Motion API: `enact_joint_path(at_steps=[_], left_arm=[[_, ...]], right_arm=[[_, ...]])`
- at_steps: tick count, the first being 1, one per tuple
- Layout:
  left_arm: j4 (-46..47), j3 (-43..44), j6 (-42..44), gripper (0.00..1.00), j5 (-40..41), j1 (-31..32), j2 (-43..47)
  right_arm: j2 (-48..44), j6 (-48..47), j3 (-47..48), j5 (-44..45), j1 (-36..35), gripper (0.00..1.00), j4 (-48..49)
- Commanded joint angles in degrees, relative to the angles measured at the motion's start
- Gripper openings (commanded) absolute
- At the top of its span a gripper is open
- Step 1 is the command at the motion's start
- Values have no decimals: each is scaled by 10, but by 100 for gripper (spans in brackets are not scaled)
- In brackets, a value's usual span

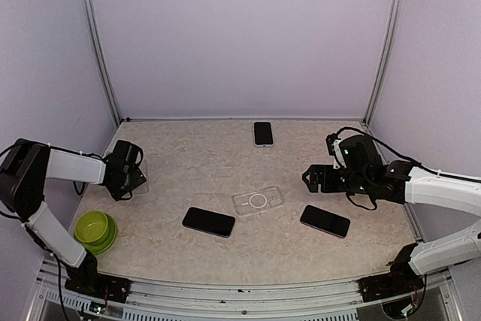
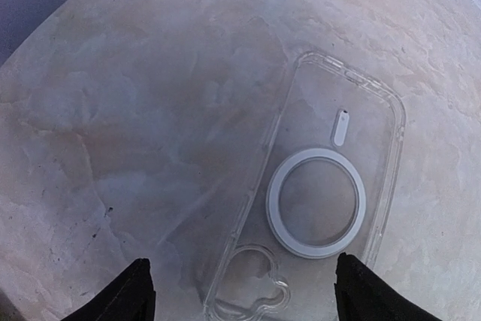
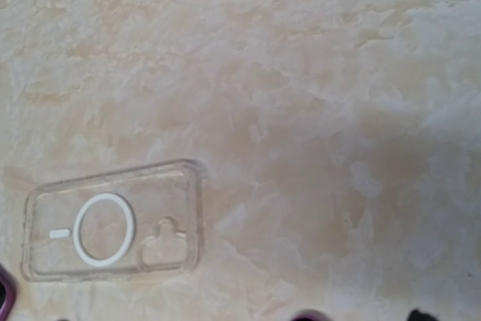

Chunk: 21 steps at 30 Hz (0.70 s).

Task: Put the phone into the phone case
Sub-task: Move the phone case to the center of the board.

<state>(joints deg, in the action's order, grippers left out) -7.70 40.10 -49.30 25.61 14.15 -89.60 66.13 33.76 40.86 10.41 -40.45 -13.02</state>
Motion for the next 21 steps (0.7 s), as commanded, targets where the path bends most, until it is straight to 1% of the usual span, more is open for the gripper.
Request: enact_joint_path(at_steps=[1, 2, 4, 9, 11, 16, 21], left_arm=[[29, -10, -5, 72, -16, -4, -17], [36, -12, -5, 68, -21, -4, -19], [47, -18, -6, 64, -33, -4, -23], [60, -32, -11, 61, -53, -3, -27], [70, -42, -12, 56, -60, -1, -24], [72, -46, -12, 47, -54, 15, -20], [68, -38, -15, 37, -44, 44, -31]], right_arm=[[-7, 2, -5, 2, 3, 95, 2], [-8, 3, -5, 2, 3, 95, 3], [-8, 3, -4, 1, 3, 95, 4], [-2, 3, 1, -3, 3, 94, 7], [-1, 3, 0, -4, 3, 94, 9], [1, 6, -7, -4, 4, 94, 16], [0, 7, -10, -4, 3, 94, 19]])
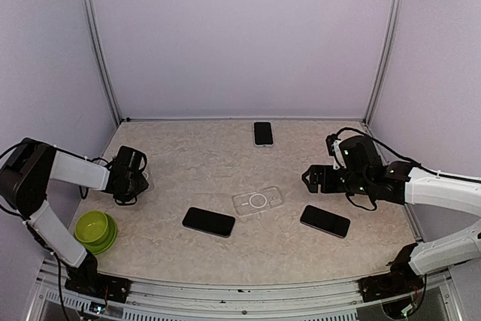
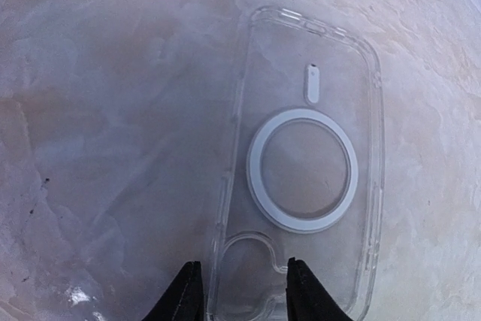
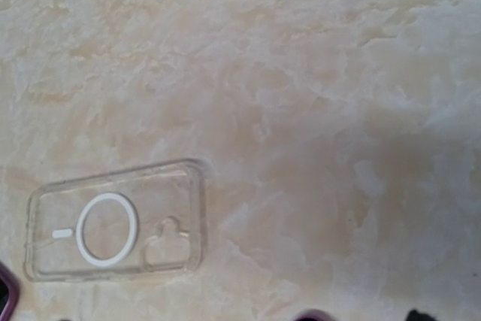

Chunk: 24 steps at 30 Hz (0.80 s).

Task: Put the phone into the phone case
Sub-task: Move the phone case to the center of the board.

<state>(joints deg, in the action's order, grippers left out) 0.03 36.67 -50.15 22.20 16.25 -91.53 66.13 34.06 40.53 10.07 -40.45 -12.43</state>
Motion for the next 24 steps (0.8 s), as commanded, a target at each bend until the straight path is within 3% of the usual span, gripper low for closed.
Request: enact_joint_path(at_steps=[1, 10, 16, 24], left_arm=[[-14, 2, -10, 34, -4, 31, -16], [-32, 27, -42, 5, -13, 81, -27], [-50, 65, -93, 5, -18, 121, -33], [-134, 202, -180, 4, 1, 182, -113]], right_arm=[[-1, 4, -7, 1, 3, 94, 14], [-15, 4, -13, 7, 3, 94, 10], [-21, 5, -19, 6, 3, 94, 13], [-30, 7, -25, 5, 3, 94, 10]])
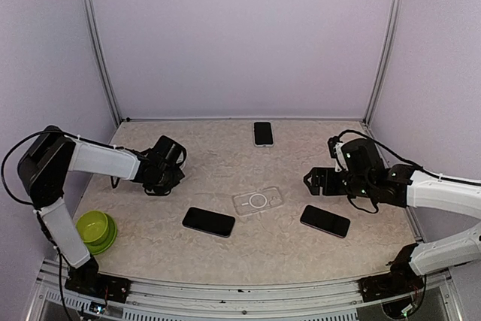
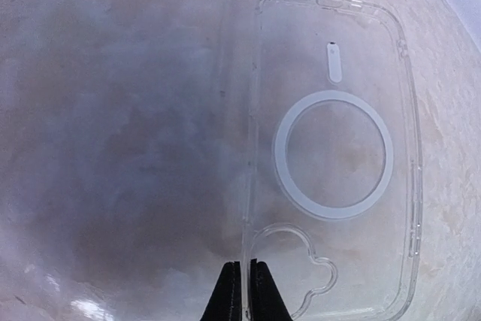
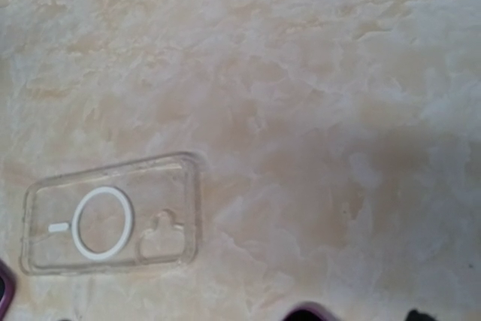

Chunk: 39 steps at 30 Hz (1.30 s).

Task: Put the phone into the phone case
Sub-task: Move the phone case to the center of the board.

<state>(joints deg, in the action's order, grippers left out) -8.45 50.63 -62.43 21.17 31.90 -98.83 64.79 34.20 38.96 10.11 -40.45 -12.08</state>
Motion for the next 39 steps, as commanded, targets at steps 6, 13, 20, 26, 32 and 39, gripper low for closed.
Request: enact_joint_path(at_steps=[6, 13, 20, 26, 32, 39], left_arm=[[-66, 156, -105, 3, -13, 61, -122], [-68, 244, -153, 3, -46, 94, -211], [-75, 317, -163, 12, -56, 121, -257], [-47, 310, -149, 30, -69, 121, -251], [-5, 274, -123, 58, -76, 120, -199], [13, 191, -73, 80, -47, 123, -77]], right_arm=[[-35, 5, -17, 13, 3, 94, -3], [-63, 7, -27, 21, 3, 94, -18], [-71, 7, -36, 23, 3, 94, -23], [-58, 0, -38, 12, 3, 95, -17], [-24, -34, -32, -55, 1, 96, 16], [49, -117, -11, -85, -68, 98, 78]])
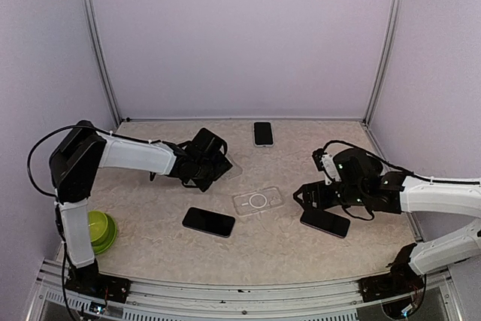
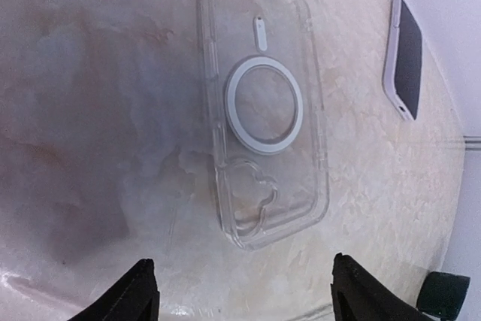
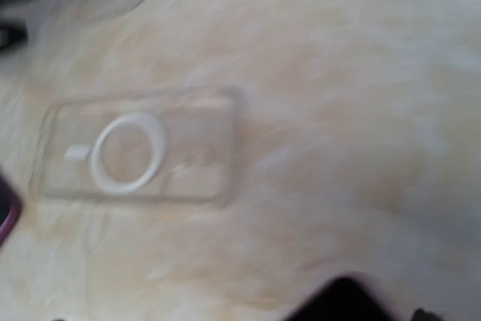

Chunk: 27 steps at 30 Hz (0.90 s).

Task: Put the phone into the phone case
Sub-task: Move the phone case to the center of the board, then pick up the phone at the center of the board.

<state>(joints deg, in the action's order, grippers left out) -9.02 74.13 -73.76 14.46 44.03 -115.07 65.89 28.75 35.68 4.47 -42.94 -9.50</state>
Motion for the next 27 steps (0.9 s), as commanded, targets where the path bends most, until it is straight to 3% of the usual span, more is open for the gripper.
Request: enact_joint_path(at_steps=[1, 8, 21, 27], left_arm=[[25, -63, 50, 82, 22, 2, 108], [49, -206, 85, 99, 59, 14, 263], [39, -359, 148, 99, 186, 82, 447], [68, -418, 177, 99, 178, 101, 516]], right_arm=[[53, -75, 30, -27, -57, 99, 57], [171, -163, 104, 4, -146, 100, 86], [398, -270, 294, 1, -230, 100, 86], [457, -294, 345, -22, -231, 100, 79]])
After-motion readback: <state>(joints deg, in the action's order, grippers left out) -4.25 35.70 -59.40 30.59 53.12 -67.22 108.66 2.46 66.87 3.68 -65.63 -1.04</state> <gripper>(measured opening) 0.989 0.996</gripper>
